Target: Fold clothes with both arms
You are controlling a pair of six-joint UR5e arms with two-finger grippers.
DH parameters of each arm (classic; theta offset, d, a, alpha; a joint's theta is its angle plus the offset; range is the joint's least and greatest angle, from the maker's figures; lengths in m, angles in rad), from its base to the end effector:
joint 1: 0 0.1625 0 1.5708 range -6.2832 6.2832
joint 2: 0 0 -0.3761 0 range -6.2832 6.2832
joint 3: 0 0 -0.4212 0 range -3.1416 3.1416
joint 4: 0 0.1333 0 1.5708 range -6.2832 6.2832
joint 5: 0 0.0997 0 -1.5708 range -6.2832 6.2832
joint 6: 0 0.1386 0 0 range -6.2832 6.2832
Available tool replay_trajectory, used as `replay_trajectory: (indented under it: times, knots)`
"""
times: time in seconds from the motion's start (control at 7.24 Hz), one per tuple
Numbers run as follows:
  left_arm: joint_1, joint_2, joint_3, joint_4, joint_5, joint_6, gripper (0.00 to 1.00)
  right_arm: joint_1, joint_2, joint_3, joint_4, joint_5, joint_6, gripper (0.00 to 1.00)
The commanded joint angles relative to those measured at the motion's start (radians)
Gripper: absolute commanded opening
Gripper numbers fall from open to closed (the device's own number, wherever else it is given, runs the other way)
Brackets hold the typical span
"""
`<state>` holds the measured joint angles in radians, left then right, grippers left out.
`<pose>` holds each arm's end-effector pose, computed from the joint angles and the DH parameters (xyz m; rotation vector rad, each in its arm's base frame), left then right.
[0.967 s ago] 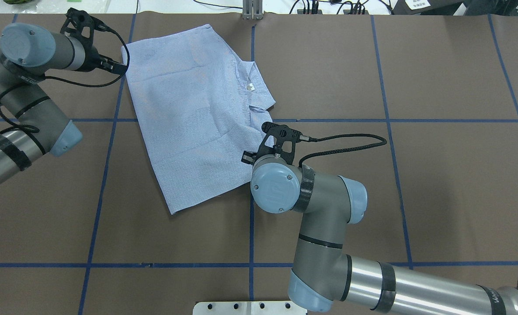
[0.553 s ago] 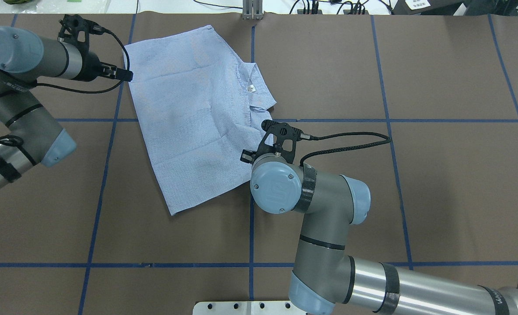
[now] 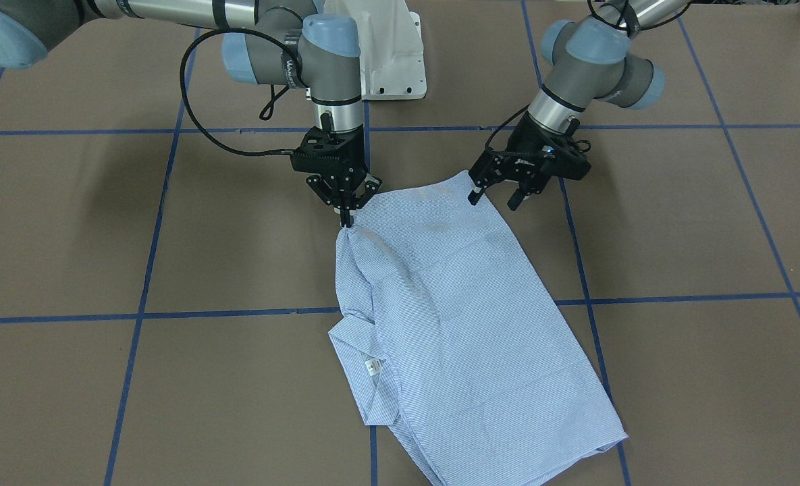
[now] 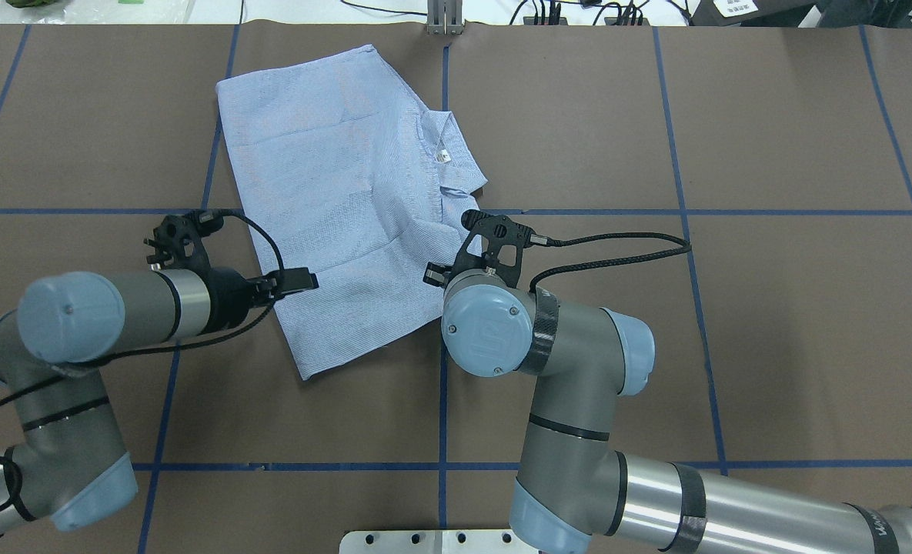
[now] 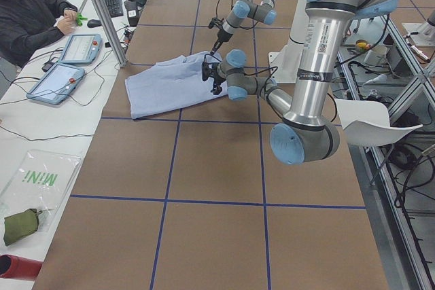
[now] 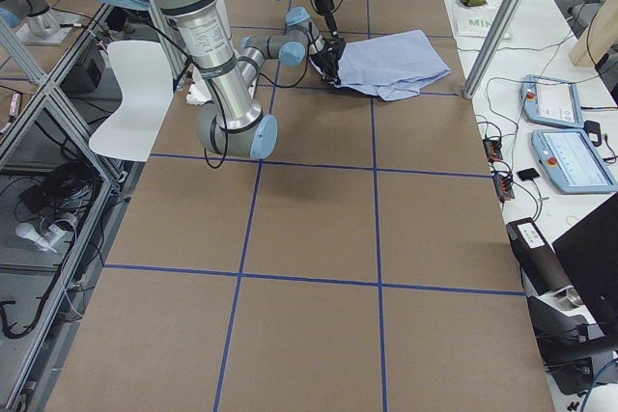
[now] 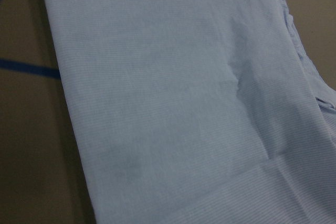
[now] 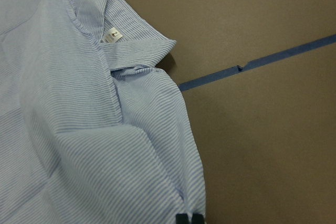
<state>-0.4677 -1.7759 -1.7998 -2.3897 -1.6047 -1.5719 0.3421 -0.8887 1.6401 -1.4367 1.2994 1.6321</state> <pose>0.4967 -0.3950 0.3021 0.2630 1.2347 -0.3842 -0.6130 -0.3992 0.1742 0.3780 -0.8446 0.4947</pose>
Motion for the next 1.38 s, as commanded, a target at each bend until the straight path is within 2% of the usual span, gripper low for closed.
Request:
replay_trajectory:
  times: [0.0, 0.55, 0.83, 1.24]
  knots:
    - [0.090, 0.006, -0.010, 0.012, 0.072, -0.091, 0.87, 0.000, 0.000, 0.000, 0.002, 0.000, 0.000, 0.00]
    - [0.127, 0.003, -0.038, 0.122, 0.063, -0.079, 0.83, 0.002, 0.000, 0.000, 0.002, 0.000, -0.001, 0.00]
    - [0.150, 0.001, -0.075, 0.210, 0.065, -0.079, 0.72, 0.000, 0.000, 0.000, 0.004, 0.000, -0.001, 0.00]
    - [0.164, 0.000, -0.059, 0.213, 0.066, -0.079, 0.61, 0.000, 0.001, 0.000, 0.005, 0.000, -0.001, 0.00]
